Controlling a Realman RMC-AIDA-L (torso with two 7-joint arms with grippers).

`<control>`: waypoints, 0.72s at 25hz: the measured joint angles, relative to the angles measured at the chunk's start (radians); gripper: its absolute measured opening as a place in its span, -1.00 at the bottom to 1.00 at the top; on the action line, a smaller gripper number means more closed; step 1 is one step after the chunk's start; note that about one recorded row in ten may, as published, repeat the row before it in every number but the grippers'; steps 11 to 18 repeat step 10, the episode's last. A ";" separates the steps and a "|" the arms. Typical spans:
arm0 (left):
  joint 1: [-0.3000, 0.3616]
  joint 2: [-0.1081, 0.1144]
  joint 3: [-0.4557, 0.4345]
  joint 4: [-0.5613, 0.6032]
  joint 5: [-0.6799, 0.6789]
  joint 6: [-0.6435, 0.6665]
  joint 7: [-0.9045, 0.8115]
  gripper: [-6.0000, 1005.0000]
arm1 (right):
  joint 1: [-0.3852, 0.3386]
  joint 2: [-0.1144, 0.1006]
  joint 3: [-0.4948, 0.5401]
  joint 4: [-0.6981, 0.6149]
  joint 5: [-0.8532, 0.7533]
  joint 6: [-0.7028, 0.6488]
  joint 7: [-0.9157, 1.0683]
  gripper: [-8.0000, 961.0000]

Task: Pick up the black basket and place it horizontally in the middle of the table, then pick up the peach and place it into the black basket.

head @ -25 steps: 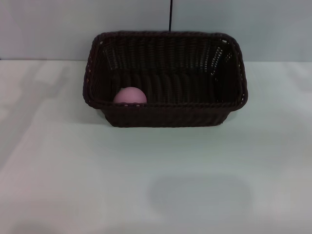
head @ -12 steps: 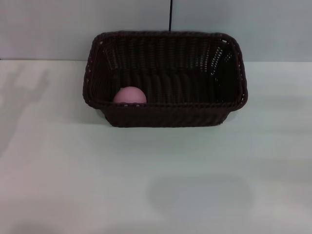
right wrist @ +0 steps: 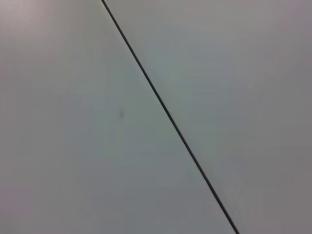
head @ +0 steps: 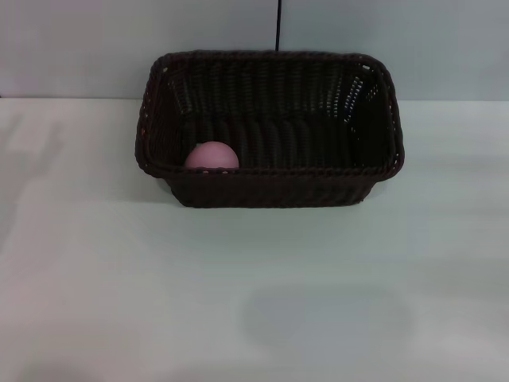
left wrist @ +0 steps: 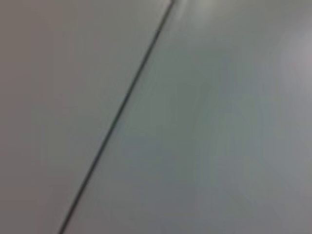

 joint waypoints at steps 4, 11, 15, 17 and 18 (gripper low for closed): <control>0.003 0.002 -0.043 -0.037 -0.001 0.029 0.000 0.59 | 0.004 0.000 0.002 0.001 0.001 0.000 -0.001 0.11; 0.013 0.002 -0.041 -0.045 -0.002 0.036 -0.001 0.59 | 0.005 0.001 0.002 0.002 0.001 0.001 -0.001 0.11; 0.013 0.002 -0.041 -0.045 -0.002 0.036 -0.001 0.59 | 0.005 0.001 0.002 0.002 0.001 0.001 -0.001 0.11; 0.013 0.002 -0.041 -0.045 -0.002 0.036 -0.001 0.59 | 0.005 0.001 0.002 0.002 0.001 0.001 -0.001 0.11; 0.013 0.002 -0.041 -0.045 -0.002 0.036 -0.001 0.59 | 0.005 0.001 0.002 0.002 0.001 0.001 -0.001 0.11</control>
